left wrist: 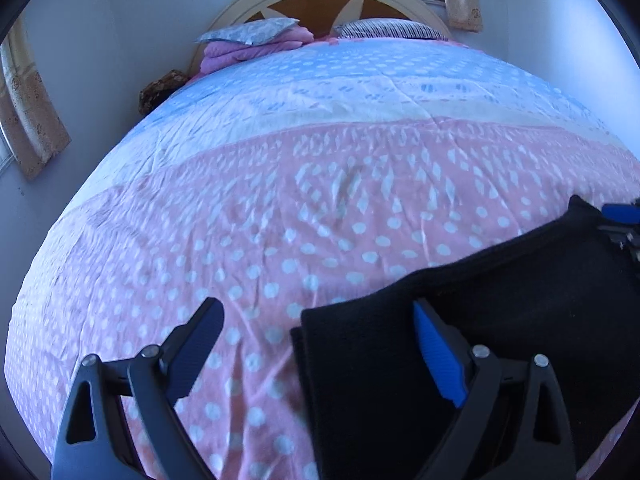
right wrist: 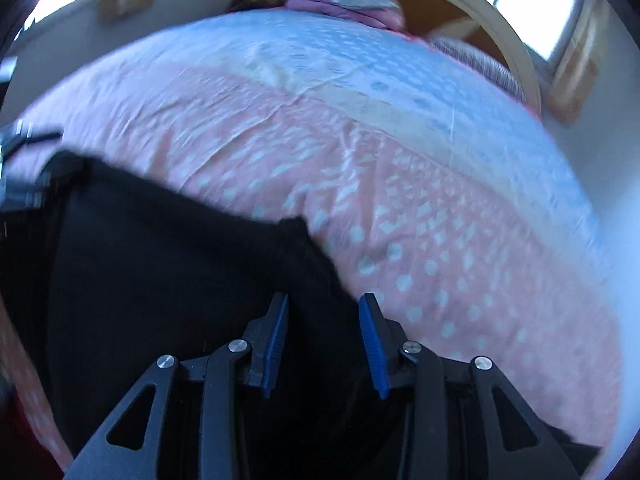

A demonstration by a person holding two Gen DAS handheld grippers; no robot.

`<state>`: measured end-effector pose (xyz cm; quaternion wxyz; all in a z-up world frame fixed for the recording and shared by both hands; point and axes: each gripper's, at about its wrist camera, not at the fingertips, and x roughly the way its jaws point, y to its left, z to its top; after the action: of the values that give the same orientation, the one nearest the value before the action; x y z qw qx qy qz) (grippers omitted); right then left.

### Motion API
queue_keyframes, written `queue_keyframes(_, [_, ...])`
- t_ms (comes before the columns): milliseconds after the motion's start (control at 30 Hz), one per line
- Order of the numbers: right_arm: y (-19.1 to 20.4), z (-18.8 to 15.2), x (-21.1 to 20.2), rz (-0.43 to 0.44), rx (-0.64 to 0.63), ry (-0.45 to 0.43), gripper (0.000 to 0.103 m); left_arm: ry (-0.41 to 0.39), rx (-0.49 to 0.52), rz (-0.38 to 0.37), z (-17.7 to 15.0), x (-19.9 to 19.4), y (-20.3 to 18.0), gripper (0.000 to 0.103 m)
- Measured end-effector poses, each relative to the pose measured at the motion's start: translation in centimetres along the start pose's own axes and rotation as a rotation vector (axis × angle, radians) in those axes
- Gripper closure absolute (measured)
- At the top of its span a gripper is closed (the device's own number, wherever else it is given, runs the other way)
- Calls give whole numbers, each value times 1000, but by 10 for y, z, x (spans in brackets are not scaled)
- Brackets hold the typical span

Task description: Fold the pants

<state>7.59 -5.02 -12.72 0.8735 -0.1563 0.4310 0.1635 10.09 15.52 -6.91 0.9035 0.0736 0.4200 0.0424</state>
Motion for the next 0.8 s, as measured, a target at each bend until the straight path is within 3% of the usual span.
queue_keyframes(67, [-18, 10, 17, 20, 95, 13, 38, 21, -19, -16, 5, 3, 5, 2])
queue_keyframes(133, [-30, 11, 19, 79, 159, 13, 36, 13, -44, -54, 7, -6, 13, 3])
queue_keyframes(200, [-38, 9, 2, 132, 193, -50, 36, -66, -44, -66, 8, -33, 22, 4])
queue_keyframes(300, [-38, 1, -47, 121, 228, -220, 36, -176, -53, 3, 2, -77, 41, 4])
queue_keyframes(400, [-15, 2, -70, 84, 171, -265, 36, -207, -82, 53, -9, -99, 63, 4])
queue_keyframes(433, [-3, 2, -71, 108, 142, -258, 37, -203, -107, 54, -16, -104, 68, 4])
queue_keyframes(533, [38, 7, -57, 251, 59, -177, 68, -173, -147, 0, -31, -106, 70, 4])
queue_keyframes(600, [67, 2, -41, 242, -18, -127, 68, -142, -151, -27, -46, -101, 58, 4])
queue_keyframes(667, [86, 5, -14, 144, -72, -82, 68, -104, -104, -34, -60, -89, 39, 4])
queue_keyframes(767, [86, 21, -4, 105, -55, -97, 68, -66, -38, 34, -73, -64, 22, 3])
queue_keyframes(800, [87, 29, 2, 97, -50, -90, 67, -74, -49, 26, -74, -61, 24, 3])
